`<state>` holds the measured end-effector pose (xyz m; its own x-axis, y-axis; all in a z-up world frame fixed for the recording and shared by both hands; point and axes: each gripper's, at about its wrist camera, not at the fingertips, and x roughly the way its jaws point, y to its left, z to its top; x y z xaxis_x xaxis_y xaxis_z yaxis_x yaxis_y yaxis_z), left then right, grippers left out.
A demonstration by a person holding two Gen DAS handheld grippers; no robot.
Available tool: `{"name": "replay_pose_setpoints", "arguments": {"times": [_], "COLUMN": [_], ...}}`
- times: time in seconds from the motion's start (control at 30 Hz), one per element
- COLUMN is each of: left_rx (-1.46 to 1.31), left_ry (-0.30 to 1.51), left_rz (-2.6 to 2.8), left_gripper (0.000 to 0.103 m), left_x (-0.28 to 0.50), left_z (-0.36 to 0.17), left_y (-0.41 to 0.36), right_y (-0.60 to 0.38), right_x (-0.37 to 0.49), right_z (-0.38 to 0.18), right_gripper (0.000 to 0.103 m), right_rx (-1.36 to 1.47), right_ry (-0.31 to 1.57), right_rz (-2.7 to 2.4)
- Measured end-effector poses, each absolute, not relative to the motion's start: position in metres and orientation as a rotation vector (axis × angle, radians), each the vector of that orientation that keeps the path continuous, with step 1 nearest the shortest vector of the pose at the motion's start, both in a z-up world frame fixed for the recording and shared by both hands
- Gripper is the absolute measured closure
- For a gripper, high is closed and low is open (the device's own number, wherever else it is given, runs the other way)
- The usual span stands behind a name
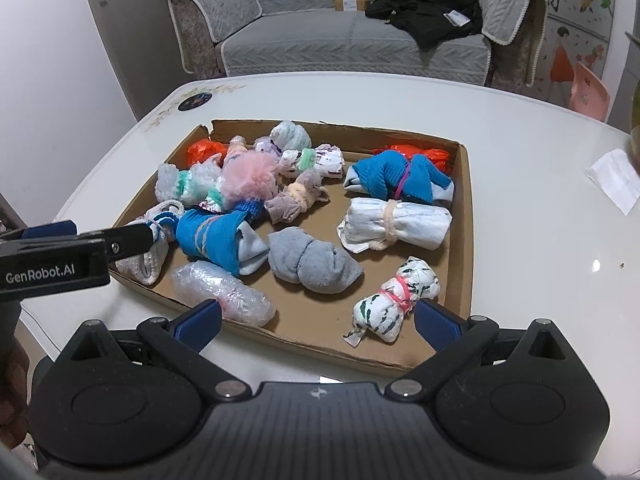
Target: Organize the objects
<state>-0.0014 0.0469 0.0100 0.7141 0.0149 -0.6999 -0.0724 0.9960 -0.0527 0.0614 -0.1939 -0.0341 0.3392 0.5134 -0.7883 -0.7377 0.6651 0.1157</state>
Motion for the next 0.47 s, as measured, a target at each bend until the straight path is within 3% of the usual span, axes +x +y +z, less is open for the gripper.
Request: {"name": "replay_pose_setpoints", "arguments": {"times": [0.47], "left_rx": [-0.064], "left_ry": [0.757], "left_rz": [0.042], "left_gripper": [0.000], "left_x": [0.0020], "left_z": [0.0154], "left_y": [0.0475], "right_y": [-0.1868], "right_x": [0.0587], "right_z": [-0.0352], "right_gripper": [0.001], "right_rx": [-0.282], "right_ry": [0.908], "right_rz": [0.832]}}
